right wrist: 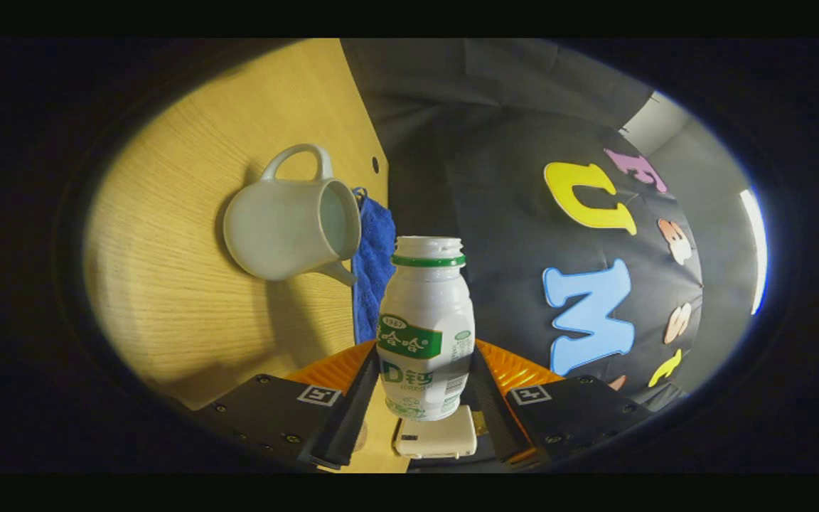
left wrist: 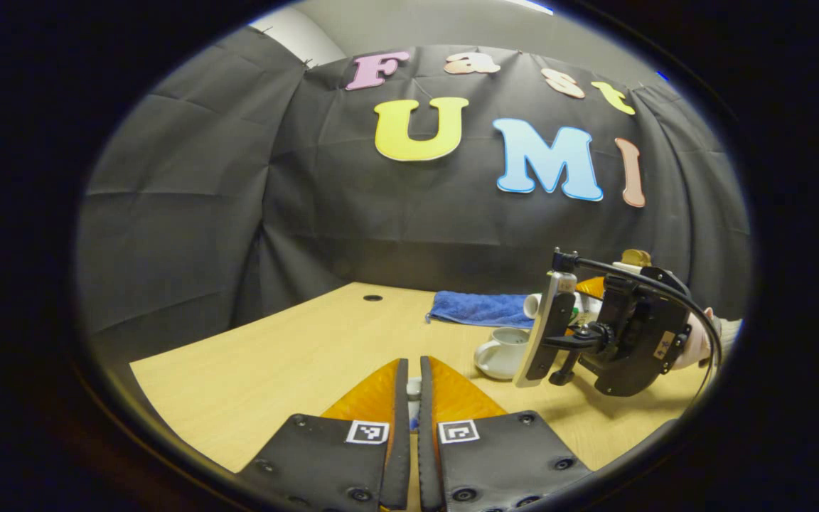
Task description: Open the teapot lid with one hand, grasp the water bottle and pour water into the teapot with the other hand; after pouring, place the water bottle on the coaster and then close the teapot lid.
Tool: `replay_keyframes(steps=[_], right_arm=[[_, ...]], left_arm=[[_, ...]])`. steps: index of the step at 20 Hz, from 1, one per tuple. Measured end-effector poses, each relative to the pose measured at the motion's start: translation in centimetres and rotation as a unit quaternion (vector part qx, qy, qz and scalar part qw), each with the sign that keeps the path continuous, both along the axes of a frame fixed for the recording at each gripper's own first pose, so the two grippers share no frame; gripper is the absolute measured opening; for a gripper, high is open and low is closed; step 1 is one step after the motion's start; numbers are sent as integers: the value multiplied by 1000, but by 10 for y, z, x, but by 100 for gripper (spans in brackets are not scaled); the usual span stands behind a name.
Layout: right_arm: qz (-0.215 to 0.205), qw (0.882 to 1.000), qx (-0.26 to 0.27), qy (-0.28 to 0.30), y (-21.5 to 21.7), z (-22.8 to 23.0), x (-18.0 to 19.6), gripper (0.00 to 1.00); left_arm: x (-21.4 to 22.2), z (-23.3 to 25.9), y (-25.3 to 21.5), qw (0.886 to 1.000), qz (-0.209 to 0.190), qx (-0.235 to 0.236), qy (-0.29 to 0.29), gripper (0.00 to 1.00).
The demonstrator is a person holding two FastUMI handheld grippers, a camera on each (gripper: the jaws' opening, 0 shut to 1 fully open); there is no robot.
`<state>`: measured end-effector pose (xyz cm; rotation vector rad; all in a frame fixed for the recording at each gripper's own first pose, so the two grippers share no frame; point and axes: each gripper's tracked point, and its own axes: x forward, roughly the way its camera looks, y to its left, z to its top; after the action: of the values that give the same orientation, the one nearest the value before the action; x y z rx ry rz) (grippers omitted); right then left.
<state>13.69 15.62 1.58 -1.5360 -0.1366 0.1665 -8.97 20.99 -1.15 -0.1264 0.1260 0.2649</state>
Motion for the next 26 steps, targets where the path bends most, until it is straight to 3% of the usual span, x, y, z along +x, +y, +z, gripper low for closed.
replay_keyframes(steps=[1, 2, 5, 10, 23, 25, 26], right_arm=[[2, 1000, -5, -3, 1, 3, 1, 71], [3, 1000, -10, -6, 2, 3, 1, 72], [7, 1000, -22, -8, 1, 2, 0, 72], [11, 999, -40, -20, 2, 7, 0, 71], [20, 996, -77, -41, 3, 17, -1, 72], [21, 996, -80, -42, 3, 17, -1, 71], [22, 996, -80, -41, 2, 18, 0, 72]], left_arm=[[-1, 0, 0, 1000, 0, 0, 0, 15], [-1, 0, 0, 1000, 0, -1, 0, 11], [-1, -1, -1, 1000, 0, -1, 1, 15], [-3, -1, -1, 1000, 1, 0, 3, 11], [-8, -5, 0, 1000, 3, -3, 7, 15], [-8, -7, 0, 1000, 4, -4, 8, 7], [-8, -7, 0, 1000, 5, -5, 8, 15]])
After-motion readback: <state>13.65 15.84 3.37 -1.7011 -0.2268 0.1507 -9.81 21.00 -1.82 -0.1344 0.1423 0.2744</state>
